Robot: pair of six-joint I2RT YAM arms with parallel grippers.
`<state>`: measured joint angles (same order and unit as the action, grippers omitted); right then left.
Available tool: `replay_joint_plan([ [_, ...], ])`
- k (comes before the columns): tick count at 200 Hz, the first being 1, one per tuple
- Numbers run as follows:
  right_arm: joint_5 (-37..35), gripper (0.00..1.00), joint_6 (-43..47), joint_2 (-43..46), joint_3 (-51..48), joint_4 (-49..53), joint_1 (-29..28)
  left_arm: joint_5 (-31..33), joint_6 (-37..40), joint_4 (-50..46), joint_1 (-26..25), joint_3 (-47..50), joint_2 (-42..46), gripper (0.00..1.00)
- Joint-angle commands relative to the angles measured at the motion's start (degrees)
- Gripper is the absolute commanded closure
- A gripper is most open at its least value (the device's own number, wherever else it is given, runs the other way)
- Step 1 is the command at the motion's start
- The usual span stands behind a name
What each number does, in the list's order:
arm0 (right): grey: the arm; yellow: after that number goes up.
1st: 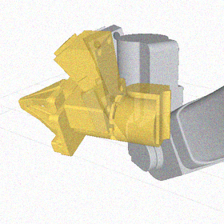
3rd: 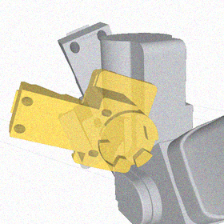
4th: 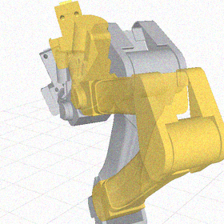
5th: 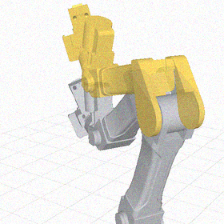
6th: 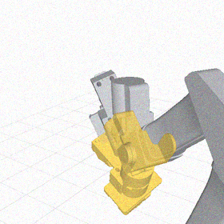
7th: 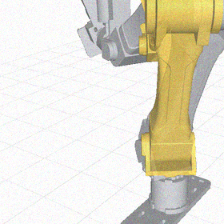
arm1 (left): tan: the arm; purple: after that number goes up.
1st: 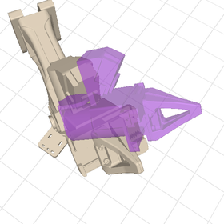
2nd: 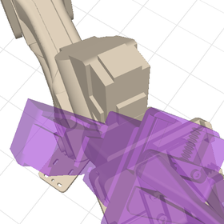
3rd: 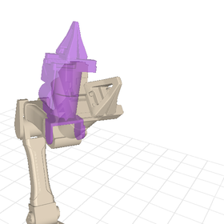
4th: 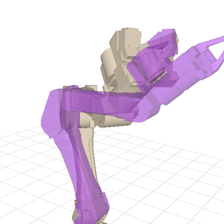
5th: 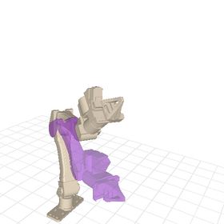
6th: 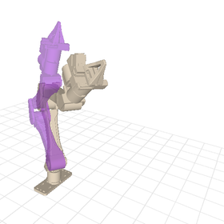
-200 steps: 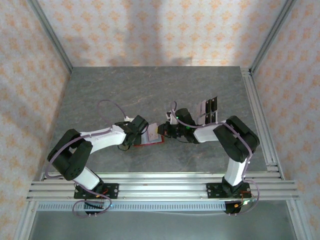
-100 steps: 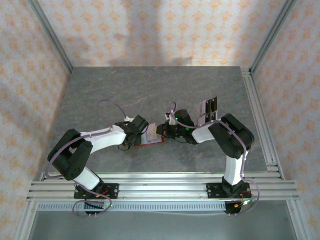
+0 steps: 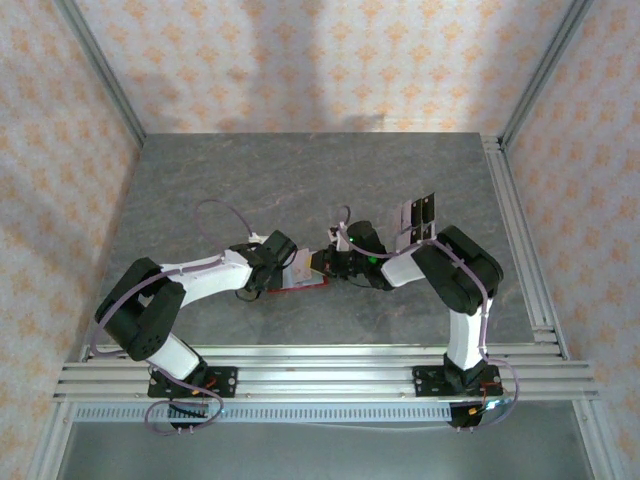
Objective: Put the credit cards into the card holder
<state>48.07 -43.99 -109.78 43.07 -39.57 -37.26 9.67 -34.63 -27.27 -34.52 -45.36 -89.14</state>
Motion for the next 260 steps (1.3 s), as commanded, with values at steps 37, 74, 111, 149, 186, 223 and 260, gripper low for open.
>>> replay_joint_plan([
  [37, 1.23, 1.00, -0.22, -1.65, 0.09, -2.95, -0.80, 2.66, -0.26, -0.93, -0.18, 1.04, -1.38, 0.40],
  [74, 1.31, 1.00, -0.53, -2.15, -0.18, -3.15, -0.97, 2.58, -0.27, -0.74, -0.19, 1.01, -1.47, 0.40],
  [111, 1.49, 1.00, -1.08, -3.07, 0.43, -3.46, -1.48, 2.49, -0.26, -0.66, -0.19, 1.11, -1.56, 0.40],
  [149, 1.49, 1.00, -1.40, -3.91, 1.03, -3.65, -1.92, 2.50, -0.19, -0.66, -0.17, 1.07, -1.55, 0.40],
  [186, 1.40, 1.00, -2.36, -4.70, 1.48, -4.50, -2.13, 2.31, -0.17, -0.67, -0.19, 1.12, -1.56, 0.40],
  [223, 1.24, 1.00, -2.92, -5.27, 2.11, -4.85, -2.48, 2.19, -0.17, -0.55, -0.19, 1.16, -1.47, 0.40],
  [260, 1.23, 1.00, -3.34, -5.97, 2.64, -5.03, -2.56, 2.06, -0.33, -0.45, -0.19, 1.25, -1.38, 0.40],
])
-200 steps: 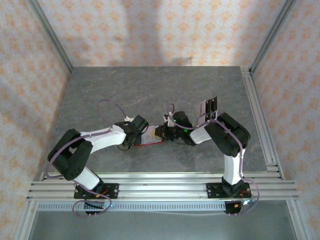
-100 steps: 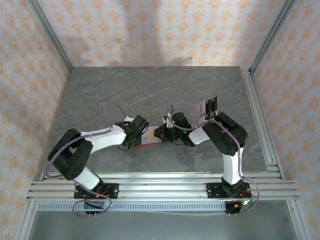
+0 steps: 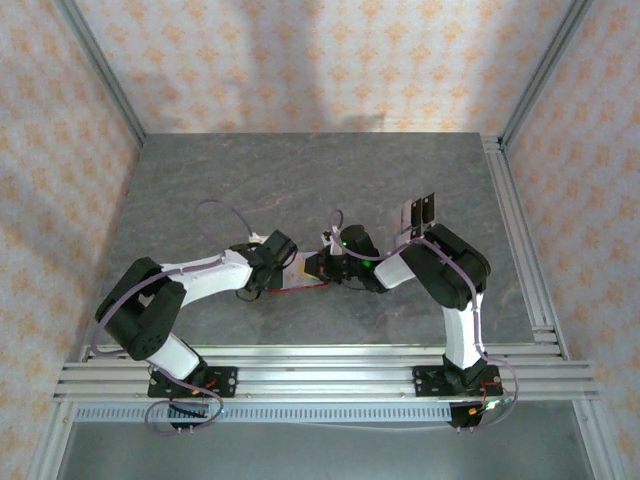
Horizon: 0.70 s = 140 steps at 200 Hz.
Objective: Put the credit cards into the card holder
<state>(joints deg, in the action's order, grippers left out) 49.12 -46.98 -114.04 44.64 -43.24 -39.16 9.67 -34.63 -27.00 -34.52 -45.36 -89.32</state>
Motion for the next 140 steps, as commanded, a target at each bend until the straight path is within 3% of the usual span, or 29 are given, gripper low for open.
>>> replay_joint_plan([
  [1, 0.18, 1.00, -0.33, -1.71, 1.06, -1.29, -0.70, 2.04, -0.34, -0.70, -0.19, 1.29, -1.16, 0.40],
  [23, 0.02, 0.99, 0.07, -1.04, 0.95, -0.19, -0.66, 1.78, -0.57, -0.58, -0.18, 1.29, -1.09, 0.40],
  [79, -3.56, 0.62, 5.60, 5.11, 2.09, 13.15, -0.49, 1.56, -0.95, -0.64, -0.19, 1.17, 0.14, 0.40],
  [140, -7.81, 0.43, 12.85, 8.55, 8.10, 31.91, -0.22, 1.00, -1.38, -0.62, -0.19, 1.04, 1.75, 0.40],
])
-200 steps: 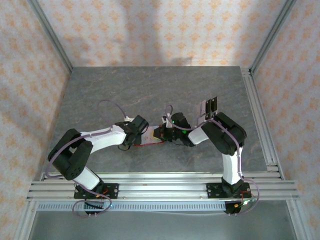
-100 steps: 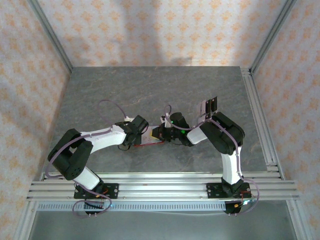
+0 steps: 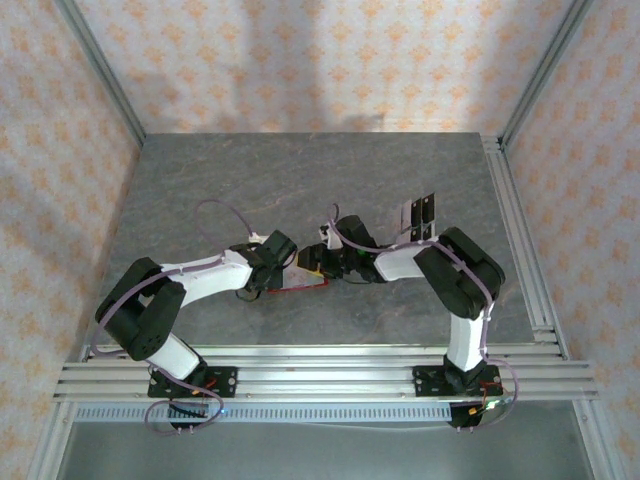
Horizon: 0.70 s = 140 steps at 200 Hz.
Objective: Put the credit cards into the card holder
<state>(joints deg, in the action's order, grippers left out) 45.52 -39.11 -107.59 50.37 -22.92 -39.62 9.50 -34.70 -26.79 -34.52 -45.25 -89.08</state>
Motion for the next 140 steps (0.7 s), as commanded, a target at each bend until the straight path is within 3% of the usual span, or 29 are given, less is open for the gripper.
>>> replay_joint_plan([
  [1, -4.20, 0.43, 5.08, 2.15, 2.41, 11.80, 0.28, 1.15, -1.33, -0.87, -0.19, 0.95, 1.53, 0.40],
  [58, -7.04, 0.44, 8.30, 3.96, 7.75, 23.04, 0.33, 2.29, -2.08, -1.38, 0.30, 1.12, 6.08, 0.39],
  [97, -9.53, 0.52, 10.83, 3.44, 11.83, 31.24, 0.26, -0.22, -1.90, -1.61, 4.46, 2.30, 9.33, 0.38],
  [117, -11.06, 0.62, 12.01, 3.23, 13.68, 34.82, 0.24, -0.11, -0.88, -2.60, 5.47, 1.85, 8.86, 0.38],
  [140, -13.69, 0.83, 13.82, 2.51, 16.24, 40.05, 0.16, -0.25, -0.29, -2.75, 6.05, 1.59, 7.09, 0.39],
])
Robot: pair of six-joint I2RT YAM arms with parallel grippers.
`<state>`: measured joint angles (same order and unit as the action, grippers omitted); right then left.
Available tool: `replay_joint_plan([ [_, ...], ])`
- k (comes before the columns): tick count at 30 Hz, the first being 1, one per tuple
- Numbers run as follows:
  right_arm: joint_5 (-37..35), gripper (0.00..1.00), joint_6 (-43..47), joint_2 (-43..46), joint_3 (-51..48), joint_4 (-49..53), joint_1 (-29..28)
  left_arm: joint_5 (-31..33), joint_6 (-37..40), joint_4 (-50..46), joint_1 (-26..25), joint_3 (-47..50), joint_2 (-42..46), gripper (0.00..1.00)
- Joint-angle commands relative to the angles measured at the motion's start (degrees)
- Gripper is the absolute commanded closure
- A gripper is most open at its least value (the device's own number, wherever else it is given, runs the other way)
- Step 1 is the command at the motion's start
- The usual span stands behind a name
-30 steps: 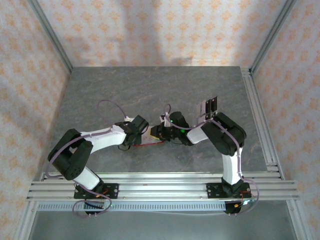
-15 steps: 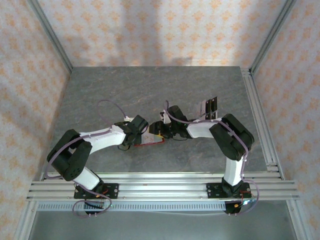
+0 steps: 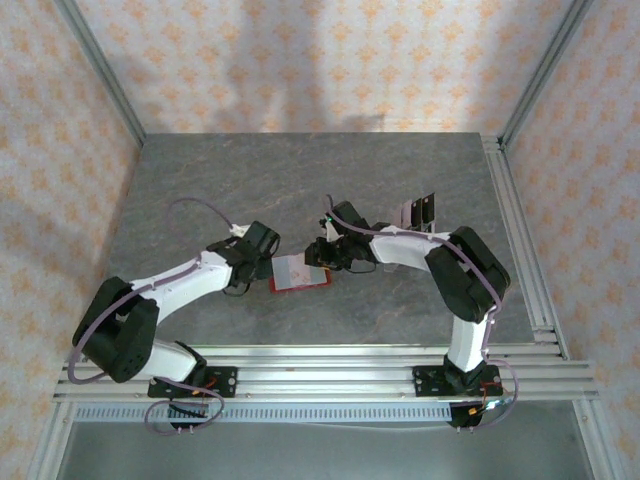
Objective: Put the credit cards into the card holder
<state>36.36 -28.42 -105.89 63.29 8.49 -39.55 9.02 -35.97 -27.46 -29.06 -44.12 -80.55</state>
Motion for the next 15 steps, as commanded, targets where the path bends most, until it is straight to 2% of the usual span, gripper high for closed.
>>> replay_joint_plan([
  [1, -4.62, 0.84, 3.30, 0.78, 3.42, 8.82, 0.09, 0.31, 1.03, -2.07, 0.58, 0.45, -1.53, 0.39],
  [4, -6.48, 0.91, 5.18, -0.35, 5.66, 12.98, -0.30, 0.05, 1.24, -1.54, 0.67, 0.52, -3.36, 0.39],
  [15, -6.15, 0.95, 6.29, -4.17, 8.34, 14.62, -0.78, -0.53, 1.16, 1.05, 0.58, 1.45, -6.76, 0.40],
])
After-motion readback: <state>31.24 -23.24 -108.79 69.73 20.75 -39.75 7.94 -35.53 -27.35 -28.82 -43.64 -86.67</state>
